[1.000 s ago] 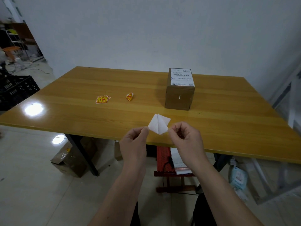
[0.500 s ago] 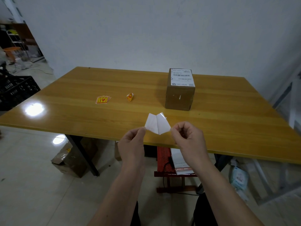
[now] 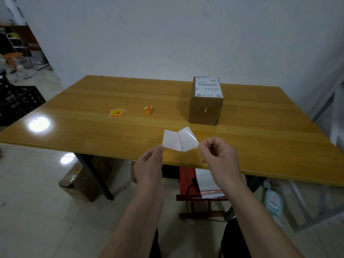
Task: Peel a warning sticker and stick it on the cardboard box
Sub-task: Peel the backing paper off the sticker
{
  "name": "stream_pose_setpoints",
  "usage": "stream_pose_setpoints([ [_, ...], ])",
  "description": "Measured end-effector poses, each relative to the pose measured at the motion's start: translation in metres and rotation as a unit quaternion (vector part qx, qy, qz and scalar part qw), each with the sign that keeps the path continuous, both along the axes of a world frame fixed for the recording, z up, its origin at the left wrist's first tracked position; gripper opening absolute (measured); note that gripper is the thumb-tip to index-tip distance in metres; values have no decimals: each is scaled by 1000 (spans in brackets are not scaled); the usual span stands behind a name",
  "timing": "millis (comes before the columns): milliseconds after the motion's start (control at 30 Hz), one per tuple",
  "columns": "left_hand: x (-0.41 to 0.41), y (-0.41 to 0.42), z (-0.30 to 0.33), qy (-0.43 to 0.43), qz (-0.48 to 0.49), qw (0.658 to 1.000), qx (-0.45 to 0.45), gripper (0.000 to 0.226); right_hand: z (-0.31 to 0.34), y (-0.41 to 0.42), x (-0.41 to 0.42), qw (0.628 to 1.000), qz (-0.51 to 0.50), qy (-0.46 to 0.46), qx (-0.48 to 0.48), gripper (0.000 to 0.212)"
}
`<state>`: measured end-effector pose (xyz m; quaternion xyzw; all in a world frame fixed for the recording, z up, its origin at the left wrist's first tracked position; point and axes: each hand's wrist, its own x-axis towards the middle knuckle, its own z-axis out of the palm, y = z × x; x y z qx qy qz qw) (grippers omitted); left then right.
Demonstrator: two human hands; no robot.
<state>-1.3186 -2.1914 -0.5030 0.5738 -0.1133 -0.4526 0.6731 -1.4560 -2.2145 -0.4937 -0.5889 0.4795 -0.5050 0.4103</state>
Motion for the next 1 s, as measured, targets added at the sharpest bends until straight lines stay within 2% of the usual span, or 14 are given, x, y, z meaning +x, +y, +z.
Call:
stream_pose_setpoints([
  [467,6,-6,-7,40,33,998,22,10,-5,-15,-18,998,-54,13,2,12],
  [633,2,-7,-8,37,5,999,11,8,-20,-37,-22,988,-76,131,18,18],
  [800,0,-5,-6,32,-35,999,7,5,-37,-58,-23,955,-107,271,54,12],
  [900,3,-4,-7,32,-48,998,7,6,-39,-64,-24,950,-94,288,75,17],
  [1000,5,-5,-9,35,-73,997,1,11,-35,-62,-23,959,-69,264,77,26],
])
